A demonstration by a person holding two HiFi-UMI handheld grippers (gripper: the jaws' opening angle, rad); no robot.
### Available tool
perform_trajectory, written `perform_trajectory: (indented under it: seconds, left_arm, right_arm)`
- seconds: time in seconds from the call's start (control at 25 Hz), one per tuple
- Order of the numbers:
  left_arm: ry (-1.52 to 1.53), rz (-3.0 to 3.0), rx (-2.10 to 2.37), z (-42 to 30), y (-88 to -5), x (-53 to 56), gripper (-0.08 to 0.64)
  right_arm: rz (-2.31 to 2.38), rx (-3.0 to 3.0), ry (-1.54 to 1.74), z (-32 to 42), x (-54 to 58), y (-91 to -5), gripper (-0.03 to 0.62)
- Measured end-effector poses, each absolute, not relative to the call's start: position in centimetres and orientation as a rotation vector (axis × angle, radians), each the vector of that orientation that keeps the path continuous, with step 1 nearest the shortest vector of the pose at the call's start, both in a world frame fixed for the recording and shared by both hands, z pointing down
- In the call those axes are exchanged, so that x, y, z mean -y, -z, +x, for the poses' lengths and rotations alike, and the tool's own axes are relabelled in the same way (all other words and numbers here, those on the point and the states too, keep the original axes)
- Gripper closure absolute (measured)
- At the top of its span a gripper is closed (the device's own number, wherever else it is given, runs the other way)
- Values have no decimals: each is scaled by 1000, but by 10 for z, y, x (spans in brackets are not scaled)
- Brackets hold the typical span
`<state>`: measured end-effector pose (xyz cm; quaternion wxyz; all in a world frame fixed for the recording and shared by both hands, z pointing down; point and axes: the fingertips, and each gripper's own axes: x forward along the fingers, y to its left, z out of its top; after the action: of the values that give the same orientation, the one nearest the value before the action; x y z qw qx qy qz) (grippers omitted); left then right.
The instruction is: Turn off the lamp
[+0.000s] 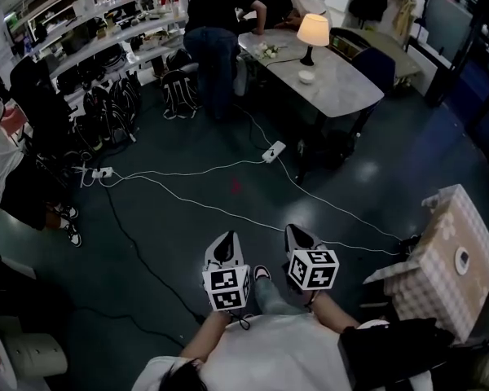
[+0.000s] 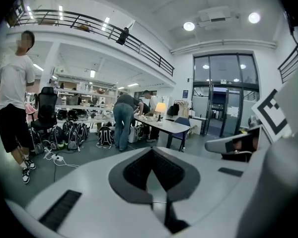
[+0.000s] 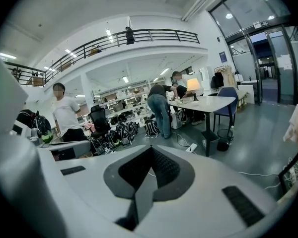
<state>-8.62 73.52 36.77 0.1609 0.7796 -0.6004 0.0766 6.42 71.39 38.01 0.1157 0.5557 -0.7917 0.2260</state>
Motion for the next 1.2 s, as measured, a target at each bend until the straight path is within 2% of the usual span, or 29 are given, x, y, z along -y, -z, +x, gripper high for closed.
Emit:
perform_trajectory:
  seconds: [0.6, 1.2]
  left_arm:
    - [-194, 2171, 1783, -90, -364, -605, 569]
    - [-229, 2162, 1806, -68, -362, -493, 569]
  right_arm:
    - [1551, 2380, -618, 55, -577, -368, 592]
    - [1555, 2385, -646, 79, -463, -371, 592]
